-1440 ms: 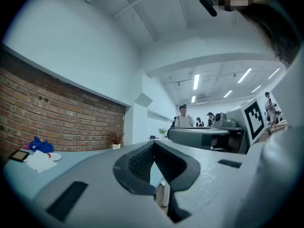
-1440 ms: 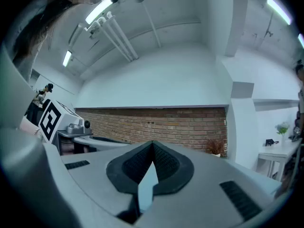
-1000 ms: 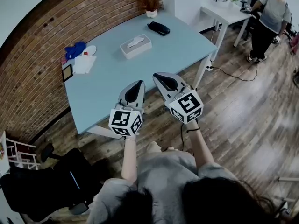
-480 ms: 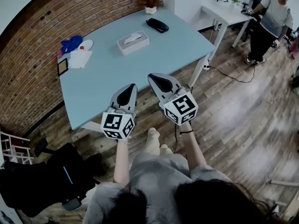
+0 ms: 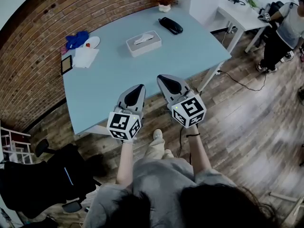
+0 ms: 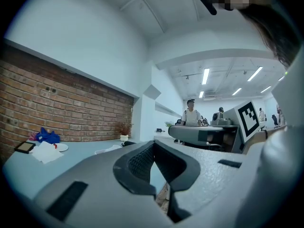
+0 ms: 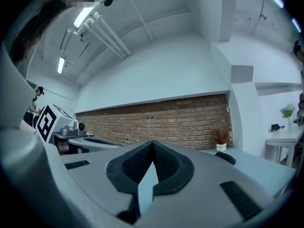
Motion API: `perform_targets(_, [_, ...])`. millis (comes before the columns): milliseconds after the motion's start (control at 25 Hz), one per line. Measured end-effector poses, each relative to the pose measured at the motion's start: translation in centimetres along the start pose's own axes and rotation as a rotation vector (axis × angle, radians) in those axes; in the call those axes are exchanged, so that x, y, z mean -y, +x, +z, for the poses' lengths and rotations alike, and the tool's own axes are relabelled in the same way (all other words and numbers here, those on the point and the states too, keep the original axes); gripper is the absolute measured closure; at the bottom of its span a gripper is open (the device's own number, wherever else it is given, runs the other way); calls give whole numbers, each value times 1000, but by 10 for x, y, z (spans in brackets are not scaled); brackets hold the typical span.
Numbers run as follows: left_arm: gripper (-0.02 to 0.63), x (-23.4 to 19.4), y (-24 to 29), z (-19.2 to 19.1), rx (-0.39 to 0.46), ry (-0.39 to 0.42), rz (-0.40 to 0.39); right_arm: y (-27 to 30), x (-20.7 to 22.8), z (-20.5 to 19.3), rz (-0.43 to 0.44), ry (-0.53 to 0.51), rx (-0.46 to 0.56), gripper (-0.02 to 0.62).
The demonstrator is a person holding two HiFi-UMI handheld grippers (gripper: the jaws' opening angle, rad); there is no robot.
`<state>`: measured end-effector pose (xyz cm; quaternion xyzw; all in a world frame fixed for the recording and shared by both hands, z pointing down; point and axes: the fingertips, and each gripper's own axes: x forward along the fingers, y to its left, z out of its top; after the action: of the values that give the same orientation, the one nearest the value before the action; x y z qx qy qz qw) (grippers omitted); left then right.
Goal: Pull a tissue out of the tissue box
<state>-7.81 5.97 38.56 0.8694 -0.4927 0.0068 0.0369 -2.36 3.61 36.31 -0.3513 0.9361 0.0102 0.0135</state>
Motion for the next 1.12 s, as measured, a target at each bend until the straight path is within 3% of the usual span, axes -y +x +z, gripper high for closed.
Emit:
perform_targets(480, [603, -44, 69, 11, 15, -2, -13, 55, 57, -3, -6, -5, -22, 597])
perform_targets(1120, [603, -84, 120, 12, 14, -15, -43, 102, 95, -12, -29, -13, -52, 597])
